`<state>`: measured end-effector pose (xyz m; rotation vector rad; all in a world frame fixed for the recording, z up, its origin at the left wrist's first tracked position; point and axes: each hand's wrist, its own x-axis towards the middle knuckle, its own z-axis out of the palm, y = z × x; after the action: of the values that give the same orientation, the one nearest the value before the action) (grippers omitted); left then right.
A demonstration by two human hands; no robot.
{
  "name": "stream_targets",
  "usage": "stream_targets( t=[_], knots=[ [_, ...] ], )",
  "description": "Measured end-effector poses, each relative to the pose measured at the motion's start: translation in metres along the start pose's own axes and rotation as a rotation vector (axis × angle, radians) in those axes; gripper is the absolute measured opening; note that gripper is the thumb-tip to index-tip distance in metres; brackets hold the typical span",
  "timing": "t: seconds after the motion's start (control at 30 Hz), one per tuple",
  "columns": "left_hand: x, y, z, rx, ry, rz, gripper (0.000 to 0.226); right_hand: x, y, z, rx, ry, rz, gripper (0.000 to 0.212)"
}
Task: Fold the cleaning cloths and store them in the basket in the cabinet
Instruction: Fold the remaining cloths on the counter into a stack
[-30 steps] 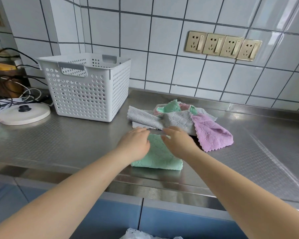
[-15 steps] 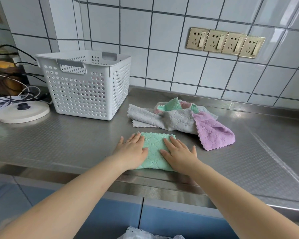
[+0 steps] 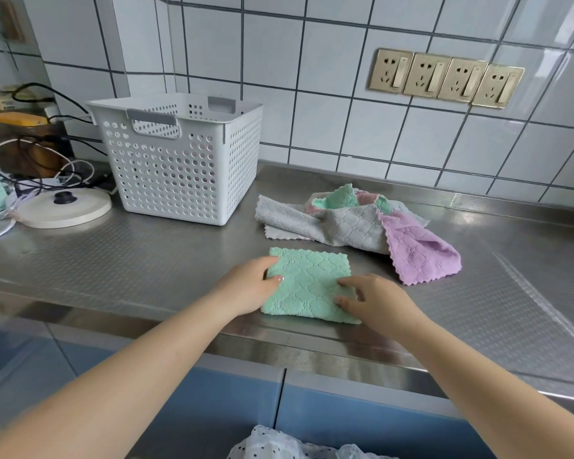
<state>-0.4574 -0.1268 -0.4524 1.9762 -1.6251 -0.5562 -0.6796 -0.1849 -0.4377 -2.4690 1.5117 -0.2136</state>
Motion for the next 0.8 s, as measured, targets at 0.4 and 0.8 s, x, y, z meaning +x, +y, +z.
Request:
stream_targets(
  t=[0.4,0.8],
  knots=[
    [0.006,-0.034,-0.040,-0.430,0.210,-0.033,0.051,0.015,-0.064,0.012,0.475,0.018,-0.047,0.046],
    [-0.006,-0.144,-0.143,-0.207,0.385,-0.196,0.052,0.069,-0.204,0.050,0.532,-0.112,-0.206,0.049]
  ],
)
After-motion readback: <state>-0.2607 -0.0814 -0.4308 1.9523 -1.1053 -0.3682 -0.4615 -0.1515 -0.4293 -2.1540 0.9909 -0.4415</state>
